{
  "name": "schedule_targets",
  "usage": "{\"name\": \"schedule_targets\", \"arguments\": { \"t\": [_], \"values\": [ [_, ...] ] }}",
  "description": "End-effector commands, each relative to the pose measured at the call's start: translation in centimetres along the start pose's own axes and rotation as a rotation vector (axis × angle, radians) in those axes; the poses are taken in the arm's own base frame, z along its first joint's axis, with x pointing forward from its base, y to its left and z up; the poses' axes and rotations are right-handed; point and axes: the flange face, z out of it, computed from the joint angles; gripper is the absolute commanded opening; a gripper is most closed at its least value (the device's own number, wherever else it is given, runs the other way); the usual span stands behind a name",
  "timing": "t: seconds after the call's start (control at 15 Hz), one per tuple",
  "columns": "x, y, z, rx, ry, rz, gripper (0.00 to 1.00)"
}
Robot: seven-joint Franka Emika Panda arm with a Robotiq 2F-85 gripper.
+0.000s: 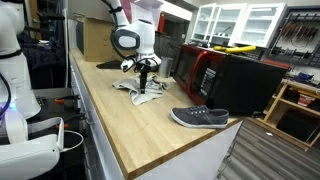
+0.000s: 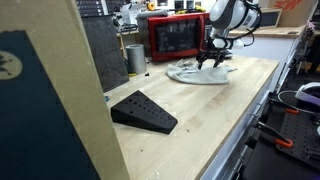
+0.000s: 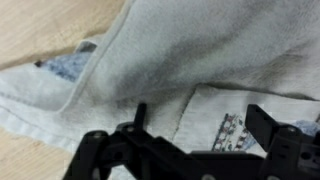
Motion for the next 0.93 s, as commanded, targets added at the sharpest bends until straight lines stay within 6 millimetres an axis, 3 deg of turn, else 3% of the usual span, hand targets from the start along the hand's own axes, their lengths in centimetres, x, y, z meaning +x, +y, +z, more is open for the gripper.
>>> {"name": "schedule_targets", "arguments": {
  "t": [0.0, 0.87],
  "values": [
    [0.5, 0.4, 0.5, 0.023, 0.016, 0.0, 1.0],
    [1.1, -3.0, 1.4, 0.058, 0.009, -0.025, 1.0]
  ]
}}
